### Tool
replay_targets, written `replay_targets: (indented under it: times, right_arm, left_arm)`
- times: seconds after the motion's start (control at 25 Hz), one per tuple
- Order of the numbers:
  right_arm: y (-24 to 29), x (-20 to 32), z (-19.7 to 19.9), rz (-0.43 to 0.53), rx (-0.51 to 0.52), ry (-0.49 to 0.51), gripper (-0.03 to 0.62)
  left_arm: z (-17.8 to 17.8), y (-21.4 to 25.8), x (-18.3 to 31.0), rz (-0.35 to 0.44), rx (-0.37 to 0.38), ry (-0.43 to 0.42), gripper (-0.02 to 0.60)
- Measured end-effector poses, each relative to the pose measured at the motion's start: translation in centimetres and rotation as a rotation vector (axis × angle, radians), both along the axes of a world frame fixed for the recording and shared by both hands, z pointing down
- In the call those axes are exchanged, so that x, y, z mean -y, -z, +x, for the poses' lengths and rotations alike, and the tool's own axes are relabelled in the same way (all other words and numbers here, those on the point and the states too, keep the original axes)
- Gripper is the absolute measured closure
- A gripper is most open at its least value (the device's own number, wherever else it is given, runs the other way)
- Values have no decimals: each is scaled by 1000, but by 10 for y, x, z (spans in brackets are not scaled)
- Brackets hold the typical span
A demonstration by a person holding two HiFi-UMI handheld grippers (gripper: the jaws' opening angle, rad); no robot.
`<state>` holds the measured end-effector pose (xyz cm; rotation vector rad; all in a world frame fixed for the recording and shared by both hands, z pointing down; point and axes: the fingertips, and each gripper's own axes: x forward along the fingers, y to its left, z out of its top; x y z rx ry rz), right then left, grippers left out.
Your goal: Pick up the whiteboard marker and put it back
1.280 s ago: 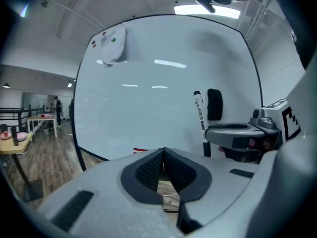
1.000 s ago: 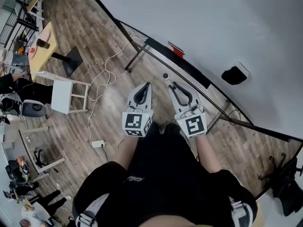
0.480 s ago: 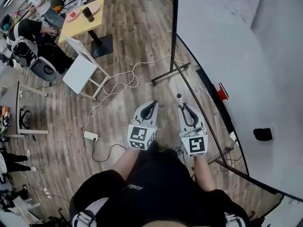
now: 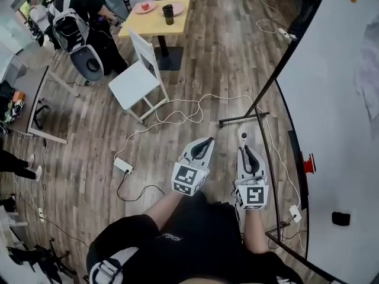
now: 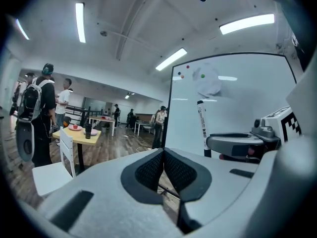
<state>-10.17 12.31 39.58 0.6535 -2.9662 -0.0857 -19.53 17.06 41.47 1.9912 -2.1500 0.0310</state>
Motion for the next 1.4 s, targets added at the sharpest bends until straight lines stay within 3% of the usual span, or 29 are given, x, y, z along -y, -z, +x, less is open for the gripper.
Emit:
replay_targets:
  times: [0.2,0.52,0.8,1.16,1.4]
  right_arm:
    - [-19,0,-34,-32,18,33,540]
    - [-39,57,-58,-29,25,91,540]
    - [-19,101,-103,-11,65,161,540]
    - [-30,178,-103,-28,35,98,540]
    - [-45,214,-93,-55,5,25,540]
  left_arm:
    - [-26,-15,-2,9,24,15,574]
    - [-35,-31,52,7,35,46,574]
    - [-80,-14,98,-2,59,108,574]
    - [-82,-24,161,-76,45,80,574]
    - [-80,-32,203,-93,43,13,575]
